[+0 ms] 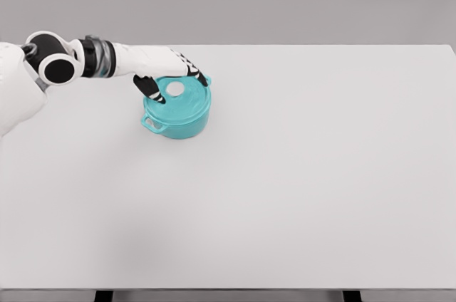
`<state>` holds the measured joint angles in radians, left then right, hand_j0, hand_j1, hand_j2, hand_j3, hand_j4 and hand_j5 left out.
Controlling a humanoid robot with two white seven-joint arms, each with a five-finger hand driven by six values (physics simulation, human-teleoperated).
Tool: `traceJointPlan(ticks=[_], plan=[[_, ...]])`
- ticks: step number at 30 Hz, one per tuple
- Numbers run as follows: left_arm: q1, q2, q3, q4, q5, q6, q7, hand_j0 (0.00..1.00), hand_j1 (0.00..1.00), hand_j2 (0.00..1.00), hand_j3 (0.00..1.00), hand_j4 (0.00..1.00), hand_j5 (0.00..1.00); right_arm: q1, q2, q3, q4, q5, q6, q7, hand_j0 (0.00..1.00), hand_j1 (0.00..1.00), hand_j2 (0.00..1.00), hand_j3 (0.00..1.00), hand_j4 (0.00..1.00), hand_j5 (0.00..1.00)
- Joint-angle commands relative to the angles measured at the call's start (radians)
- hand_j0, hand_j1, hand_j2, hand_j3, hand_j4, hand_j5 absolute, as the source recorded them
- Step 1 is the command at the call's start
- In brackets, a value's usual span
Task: Open the lid of the pot with left arm
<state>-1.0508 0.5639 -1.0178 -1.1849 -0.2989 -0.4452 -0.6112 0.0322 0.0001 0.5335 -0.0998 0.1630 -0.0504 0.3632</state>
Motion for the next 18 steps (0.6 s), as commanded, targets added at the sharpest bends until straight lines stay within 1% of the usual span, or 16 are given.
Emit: traceJointPlan(ticks=[1,2,4,5,9,14,18], plan=[[-0.002,0.001,-0.019,0.001,0.003,0.005,0.000,0.80,0.80,0.80,0.80,0.80,0.80,0.000,0.000,0.000,0.000,0.000,0.000,0.000,1.00,1.00,1.00,1.00,1.00,1.00],[-0.002,0.001,-0.019,0.001,0.003,0.005,0.000,0.79,0.79,0.79,0.79,0.79,0.79,0.000,0.000,0.000,0.000,0.000,0.000,0.000,1.00,1.00,1.00,1.00,1.00,1.00],[-0.002,0.001,-0.021,0.001,0.000,0.005,0.000,0.73,0.73,0.73,0.73,0.73,0.73,0.000,0.000,0.000,0.000,0.000,0.000,0.000,1.00,1.00,1.00,1.00,1.00,1.00],[-0.002,-0.001,-0.021,0.001,0.000,0.006,0.000,0.73,0.73,0.73,0.73,0.73,0.73,0.000,0.000,0.000,0.000,0.000,0.000,0.000,1.00,1.00,1.00,1.00,1.00,1.00],[-0.008,-0.001,-0.021,0.001,0.000,0.005,0.000,0.61,0.61,0.61,0.61,0.61,0.61,0.000,0.000,0.000,0.000,0.000,0.000,0.000,1.00,1.00,1.00,1.00,1.00,1.00],[-0.008,0.001,-0.021,0.001,0.001,0.005,0.000,0.53,0.53,0.53,0.53,0.53,0.53,0.000,0.000,0.000,0.000,0.000,0.000,0.000,1.00,1.00,1.00,1.00,1.00,1.00],[-0.015,0.008,-0.021,-0.001,0.001,0.000,0.000,0.40,0.40,0.40,0.40,0.40,0.40,0.000,0.000,0.000,0.000,0.000,0.000,0.000,1.00,1.00,1.00,1.00,1.00,1.00]])
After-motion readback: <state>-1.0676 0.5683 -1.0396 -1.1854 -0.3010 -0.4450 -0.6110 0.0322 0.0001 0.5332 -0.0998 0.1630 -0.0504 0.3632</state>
